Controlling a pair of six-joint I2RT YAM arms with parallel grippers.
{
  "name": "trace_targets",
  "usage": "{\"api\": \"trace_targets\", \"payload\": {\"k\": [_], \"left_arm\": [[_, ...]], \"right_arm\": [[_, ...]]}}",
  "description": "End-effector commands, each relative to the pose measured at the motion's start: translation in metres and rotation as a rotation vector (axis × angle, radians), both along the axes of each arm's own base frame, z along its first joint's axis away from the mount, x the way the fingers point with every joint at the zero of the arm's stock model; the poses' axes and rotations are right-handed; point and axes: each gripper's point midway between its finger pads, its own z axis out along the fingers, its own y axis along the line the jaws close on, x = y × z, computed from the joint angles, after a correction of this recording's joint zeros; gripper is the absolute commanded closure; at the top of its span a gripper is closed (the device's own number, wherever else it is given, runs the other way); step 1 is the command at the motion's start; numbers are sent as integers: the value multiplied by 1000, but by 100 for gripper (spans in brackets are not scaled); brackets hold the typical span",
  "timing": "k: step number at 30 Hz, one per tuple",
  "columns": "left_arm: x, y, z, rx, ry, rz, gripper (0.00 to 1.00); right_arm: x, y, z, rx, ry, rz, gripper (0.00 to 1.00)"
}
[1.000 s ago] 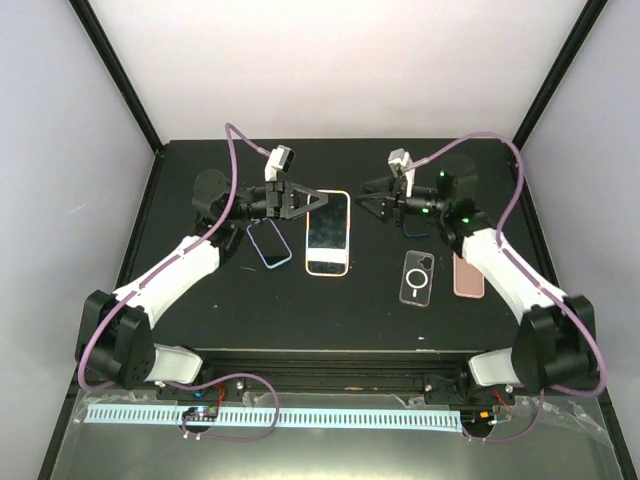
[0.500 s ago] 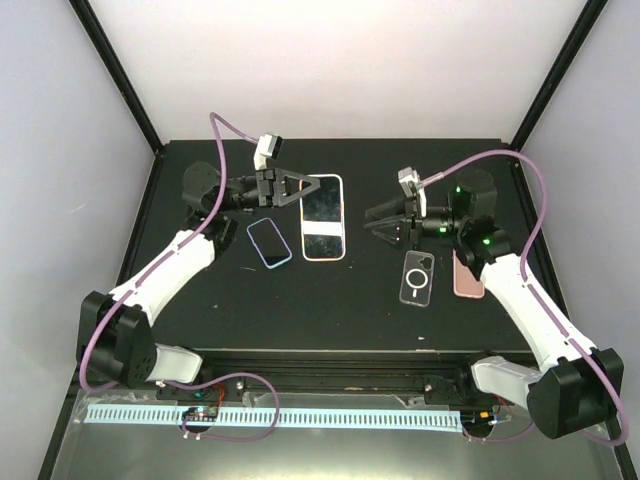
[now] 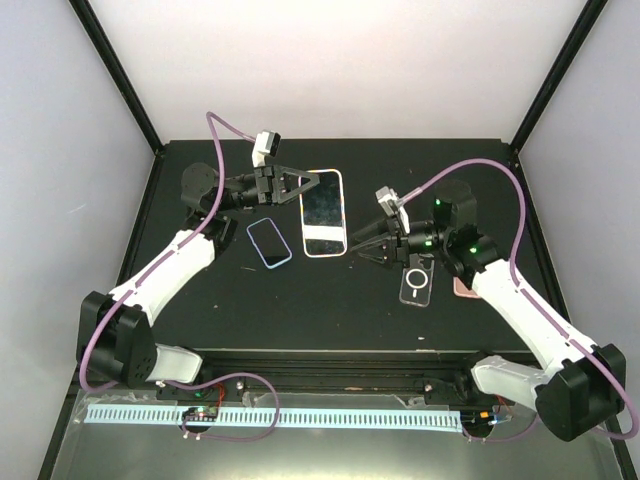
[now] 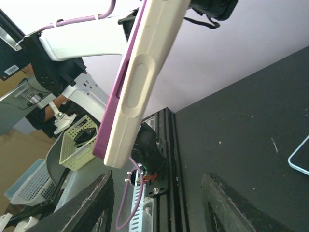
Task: Take the phone out of the phone case
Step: Remove the phone case from the phone.
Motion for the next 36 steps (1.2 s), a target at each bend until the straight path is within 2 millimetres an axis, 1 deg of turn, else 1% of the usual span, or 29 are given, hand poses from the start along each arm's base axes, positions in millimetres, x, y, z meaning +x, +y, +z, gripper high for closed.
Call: {"api": "trace_targets", "payload": {"k": [1, 6, 9, 12, 16, 21, 25, 28, 32, 36], "left_arm": [[-4, 6, 28, -57, -73, 27, 99], [-5, 7, 26, -57, -73, 26, 98], [-5, 6, 26, -55, -72, 27, 98], [-4, 6, 25, -56, -70, 27, 98], [-5, 5, 26, -58, -65, 24, 99], [-8, 4, 25, -65, -53, 15, 98], [-12, 4, 26, -71, -52, 6, 98], [-14, 4, 27, -78, -44, -1, 98], [-15, 4, 30, -89, -33, -8, 99], [-16, 4, 30, -90, -23, -16, 99]], "right_arm": [[-6, 6, 16, 29, -39, 35, 49], [-11, 8, 26, 50, -41, 64, 49], [-15, 9, 28, 57, -40, 83, 49], [-15, 10, 29, 58, -37, 82, 49], [-8, 12, 26, 51, -34, 59, 54], [2, 16, 22, 40, -31, 30, 62], [9, 18, 19, 31, -23, 10, 67], [13, 18, 13, 18, -30, -5, 71], [24, 20, 4, -11, -41, -49, 79], [42, 22, -7, -55, -58, -108, 85]]}}
